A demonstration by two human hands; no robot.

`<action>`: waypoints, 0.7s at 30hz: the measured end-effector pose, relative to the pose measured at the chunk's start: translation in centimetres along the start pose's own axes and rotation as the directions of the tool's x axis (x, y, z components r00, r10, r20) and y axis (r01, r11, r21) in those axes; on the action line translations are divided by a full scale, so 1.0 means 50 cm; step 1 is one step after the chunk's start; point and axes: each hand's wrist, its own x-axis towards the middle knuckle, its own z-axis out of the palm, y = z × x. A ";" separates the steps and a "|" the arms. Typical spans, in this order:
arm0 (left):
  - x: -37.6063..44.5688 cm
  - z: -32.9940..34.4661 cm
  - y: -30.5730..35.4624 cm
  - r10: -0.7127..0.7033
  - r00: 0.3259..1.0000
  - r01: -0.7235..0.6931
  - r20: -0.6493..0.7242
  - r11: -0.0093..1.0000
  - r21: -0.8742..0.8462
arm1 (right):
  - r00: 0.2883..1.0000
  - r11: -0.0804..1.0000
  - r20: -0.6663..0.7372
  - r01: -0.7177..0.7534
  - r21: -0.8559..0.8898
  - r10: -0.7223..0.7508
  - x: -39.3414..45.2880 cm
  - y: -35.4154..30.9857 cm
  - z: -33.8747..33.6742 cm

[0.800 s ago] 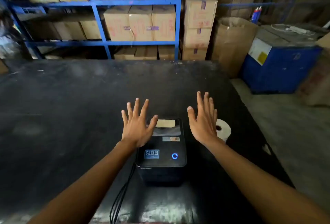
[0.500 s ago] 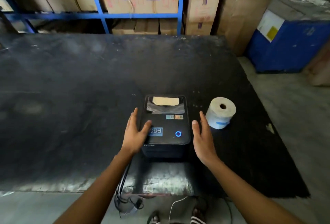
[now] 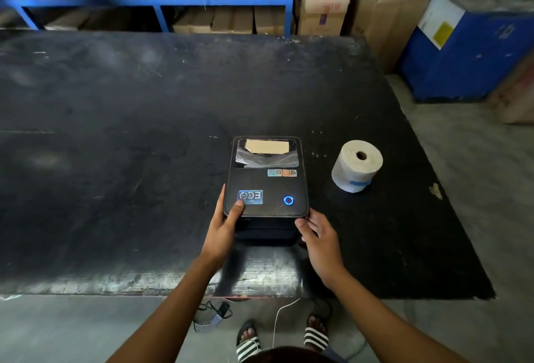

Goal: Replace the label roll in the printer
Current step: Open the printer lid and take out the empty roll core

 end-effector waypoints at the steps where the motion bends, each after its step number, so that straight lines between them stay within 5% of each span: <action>1: 0.001 0.002 -0.001 0.002 1.000 -0.002 -0.003 1.000 0.001 | 1.000 1.000 -0.021 0.002 -0.011 -0.003 0.002 0.002 0.000; 11: 0.000 0.007 -0.013 0.022 1.000 -0.022 -0.017 0.998 -0.052 | 0.996 0.995 0.015 0.090 -0.041 -0.089 0.004 0.018 0.000; 16: -0.004 -0.023 -0.037 0.035 0.995 -0.045 0.091 0.993 0.111 | 0.929 0.886 0.250 0.343 -0.313 -0.272 0.021 -0.015 -0.014; 21: 0.009 -0.051 -0.080 -0.012 0.994 -0.014 0.113 0.973 0.232 | 0.916 0.853 0.246 0.389 -0.347 -0.317 0.030 -0.038 -0.001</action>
